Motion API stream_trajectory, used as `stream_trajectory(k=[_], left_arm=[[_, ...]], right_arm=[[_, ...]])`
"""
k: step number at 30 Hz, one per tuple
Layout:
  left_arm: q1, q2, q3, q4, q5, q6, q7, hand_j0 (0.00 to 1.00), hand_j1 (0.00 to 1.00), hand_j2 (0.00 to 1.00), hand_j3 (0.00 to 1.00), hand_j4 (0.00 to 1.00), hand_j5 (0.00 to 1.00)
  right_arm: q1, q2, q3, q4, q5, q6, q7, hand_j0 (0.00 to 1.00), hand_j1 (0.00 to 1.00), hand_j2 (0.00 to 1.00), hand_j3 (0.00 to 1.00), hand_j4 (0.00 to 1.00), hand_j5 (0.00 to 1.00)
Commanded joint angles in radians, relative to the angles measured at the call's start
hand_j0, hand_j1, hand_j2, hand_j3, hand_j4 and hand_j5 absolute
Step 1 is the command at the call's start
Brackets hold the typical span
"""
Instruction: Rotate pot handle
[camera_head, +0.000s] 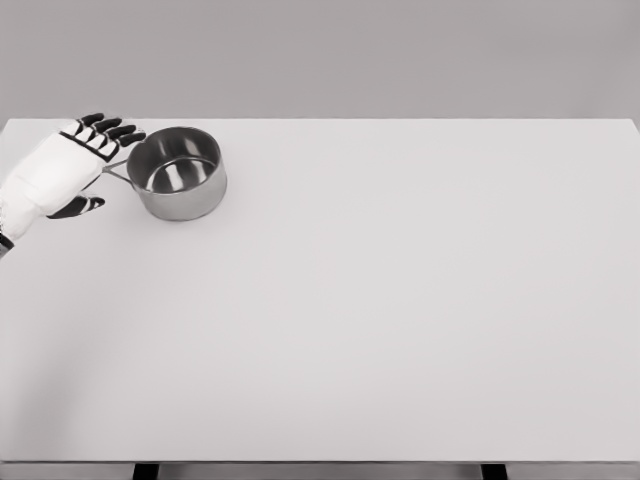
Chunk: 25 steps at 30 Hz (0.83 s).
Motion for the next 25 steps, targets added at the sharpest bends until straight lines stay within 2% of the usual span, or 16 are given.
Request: stream_trajectory(k=[1, 3, 4, 6, 8, 9, 12, 16, 18, 22, 25], left_arm=[[0.009, 0.008, 0.047, -0.166, 0.021, 0.0, 0.0, 1.0, 1.0, 1.0, 1.0, 1.0, 1.0], [0.064, 0.008, 0.114, -0.267, 0.035, 0.0, 0.0, 1.0, 1.0, 1.0, 1.0, 1.0, 1.0], [0.091, 0.007, 0.125, -0.293, 0.075, 0.0, 0.0, 1.0, 1.0, 1.0, 1.0, 1.0, 1.0], [0.103, -0.003, 0.119, -0.304, 0.133, 0.0, -0.005, 1.0, 1.0, 1.0, 1.0, 1.0, 1.0], [0.101, -0.018, 0.113, -0.298, 0.133, 0.0, -0.005, 1.0, 1.0, 1.0, 1.0, 1.0, 1.0], [0.1, -0.053, 0.078, -0.295, 0.13, 0.0, -0.005, 1.0, 1.0, 1.0, 1.0, 1.0, 1.0], [0.088, -0.101, -0.083, -0.295, 0.127, 0.0, -0.005, 1.0, 1.0, 1.0, 1.0, 1.0, 1.0], [0.077, -0.131, -0.18, -0.295, 0.125, 0.0, -0.005, 1.0, 1.0, 1.0, 1.0, 1.0, 1.0], [0.072, -0.182, -0.252, -0.293, 0.121, 0.0, -0.014, 1.0, 1.0, 1.0, 1.0, 1.0, 1.0], [0.06, -0.228, -0.258, -0.292, 0.121, 0.0, -0.023, 1.0, 1.0, 1.0, 1.0, 1.0, 1.0], [0.06, -0.233, -0.258, -0.292, 0.121, 0.0, -0.025, 1.0, 1.0, 1.0, 1.0, 1.0, 1.0]], right_arm=[[0.0, 0.0, 0.001, 0.0, 0.0, 0.0, 0.0, 1.0, 1.0, 1.0, 1.0, 1.0, 1.0], [0.0, 0.0, 0.001, 0.0, 0.0, 0.0, 0.0, 1.0, 1.0, 1.0, 1.0, 1.0, 1.0], [0.0, 0.0, 0.001, 0.0, 0.0, 0.0, 0.0, 1.0, 1.0, 1.0, 1.0, 1.0, 1.0], [0.0, 0.0, 0.001, 0.0, 0.0, 0.0, 0.0, 1.0, 1.0, 1.0, 1.0, 1.0, 1.0], [0.0, 0.0, 0.001, 0.0, 0.0, 0.0, 0.0, 1.0, 1.0, 1.0, 1.0, 1.0, 1.0], [0.0, 0.0, 0.001, 0.0, 0.0, 0.0, 0.0, 1.0, 1.0, 1.0, 1.0, 1.0, 1.0], [0.0, 0.0, 0.001, 0.0, 0.0, 0.0, 0.0, 1.0, 1.0, 1.0, 1.0, 1.0, 1.0], [0.0, 0.0, 0.001, 0.0, 0.0, 0.0, 0.0, 1.0, 1.0, 1.0, 1.0, 1.0, 1.0], [0.0, 0.0, 0.001, 0.0, 0.0, 0.0, 0.0, 1.0, 1.0, 1.0, 1.0, 1.0, 1.0], [0.0, 0.0, 0.001, 0.0, 0.0, 0.0, 0.0, 1.0, 1.0, 1.0, 1.0, 1.0, 1.0], [0.0, 0.0, 0.001, 0.0, 0.0, 0.0, 0.0, 1.0, 1.0, 1.0, 1.0, 1.0, 1.0]])
